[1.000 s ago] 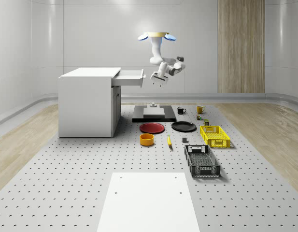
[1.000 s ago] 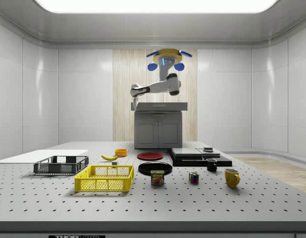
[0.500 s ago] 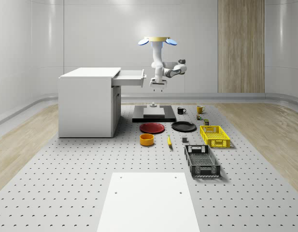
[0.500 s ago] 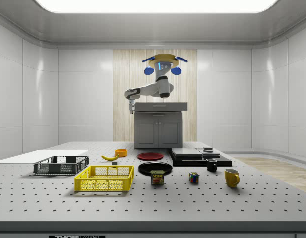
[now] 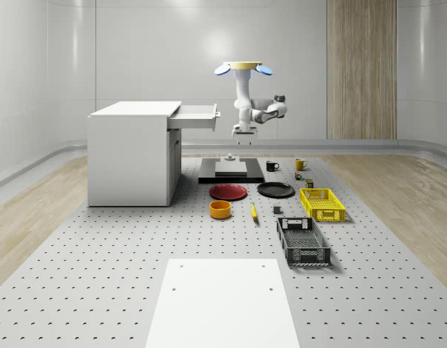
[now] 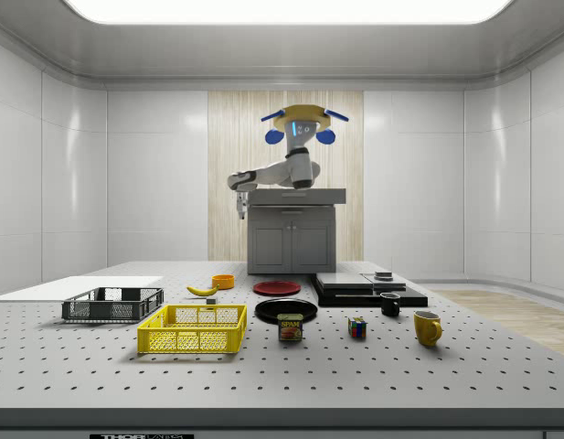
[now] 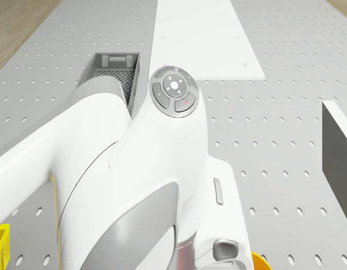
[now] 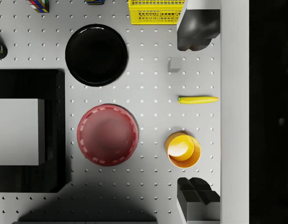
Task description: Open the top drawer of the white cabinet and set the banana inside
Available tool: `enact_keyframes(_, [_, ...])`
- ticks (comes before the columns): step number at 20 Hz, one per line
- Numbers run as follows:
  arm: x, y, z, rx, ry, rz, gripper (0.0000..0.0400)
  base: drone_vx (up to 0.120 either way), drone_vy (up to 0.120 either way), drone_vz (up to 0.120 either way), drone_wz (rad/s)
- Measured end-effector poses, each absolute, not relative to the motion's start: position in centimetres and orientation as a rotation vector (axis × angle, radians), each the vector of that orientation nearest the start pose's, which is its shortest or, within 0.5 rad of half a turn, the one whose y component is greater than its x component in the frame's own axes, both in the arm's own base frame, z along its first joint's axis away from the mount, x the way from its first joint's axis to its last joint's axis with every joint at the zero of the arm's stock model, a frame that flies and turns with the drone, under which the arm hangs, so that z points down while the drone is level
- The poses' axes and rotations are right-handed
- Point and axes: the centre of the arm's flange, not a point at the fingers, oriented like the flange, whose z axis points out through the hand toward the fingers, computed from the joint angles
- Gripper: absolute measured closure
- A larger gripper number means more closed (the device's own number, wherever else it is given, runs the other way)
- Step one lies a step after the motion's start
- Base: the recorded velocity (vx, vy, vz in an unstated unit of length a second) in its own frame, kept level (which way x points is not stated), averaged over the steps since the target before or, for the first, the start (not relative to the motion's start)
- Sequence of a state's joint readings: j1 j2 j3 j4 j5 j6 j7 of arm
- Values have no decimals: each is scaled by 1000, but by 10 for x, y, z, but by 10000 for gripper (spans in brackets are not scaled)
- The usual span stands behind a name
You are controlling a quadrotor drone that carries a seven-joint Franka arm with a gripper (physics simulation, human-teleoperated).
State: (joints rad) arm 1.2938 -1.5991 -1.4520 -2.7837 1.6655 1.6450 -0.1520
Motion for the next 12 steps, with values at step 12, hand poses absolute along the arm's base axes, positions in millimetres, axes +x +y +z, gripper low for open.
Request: enact_keyframes(12, [337, 6, 475, -3, 0, 785, 0, 103, 40, -120, 0])
